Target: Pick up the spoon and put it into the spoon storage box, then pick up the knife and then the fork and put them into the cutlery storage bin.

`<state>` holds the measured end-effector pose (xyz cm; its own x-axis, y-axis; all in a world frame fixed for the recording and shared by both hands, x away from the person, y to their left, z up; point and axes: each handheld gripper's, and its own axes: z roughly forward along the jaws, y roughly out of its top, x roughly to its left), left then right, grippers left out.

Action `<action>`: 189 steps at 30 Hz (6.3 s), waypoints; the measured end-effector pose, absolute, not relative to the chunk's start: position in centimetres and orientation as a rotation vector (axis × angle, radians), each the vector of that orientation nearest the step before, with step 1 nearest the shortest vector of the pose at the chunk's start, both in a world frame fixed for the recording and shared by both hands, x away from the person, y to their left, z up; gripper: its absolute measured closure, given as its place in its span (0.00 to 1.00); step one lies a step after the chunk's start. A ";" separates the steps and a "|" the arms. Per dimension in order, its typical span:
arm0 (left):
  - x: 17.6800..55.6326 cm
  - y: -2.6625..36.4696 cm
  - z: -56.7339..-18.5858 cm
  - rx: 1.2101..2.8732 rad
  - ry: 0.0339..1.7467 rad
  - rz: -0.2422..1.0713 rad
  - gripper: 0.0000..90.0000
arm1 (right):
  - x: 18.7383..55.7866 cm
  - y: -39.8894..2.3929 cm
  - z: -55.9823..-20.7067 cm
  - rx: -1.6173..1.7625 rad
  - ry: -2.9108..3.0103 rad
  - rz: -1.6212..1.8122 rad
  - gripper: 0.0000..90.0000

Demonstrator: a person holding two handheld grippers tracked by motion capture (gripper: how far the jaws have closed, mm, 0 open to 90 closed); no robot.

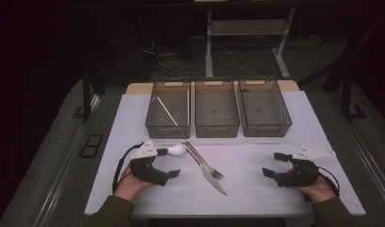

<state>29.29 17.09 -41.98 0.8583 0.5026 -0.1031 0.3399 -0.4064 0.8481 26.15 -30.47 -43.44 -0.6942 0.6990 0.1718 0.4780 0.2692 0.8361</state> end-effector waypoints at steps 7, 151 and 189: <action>31.6 16.9 -41.8 2.037 0.591 0.183 0.26 | 25.6 -30.6 -43.5 1.099 2.301 1.407 0.21; 45.8 0.4 -35.8 2.175 0.504 0.150 0.66 | 25.3 -30.0 -43.5 1.027 2.328 1.363 0.21; 36.3 9.3 -39.6 2.176 0.514 0.130 0.99 | 25.3 -30.0 -43.5 1.031 2.327 1.350 0.21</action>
<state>36.34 9.31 -39.61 0.9094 0.4064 -0.0888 0.3156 -0.5348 0.7838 25.32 -29.99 -43.54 -0.7144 0.6891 0.1214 0.4475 0.3166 0.8364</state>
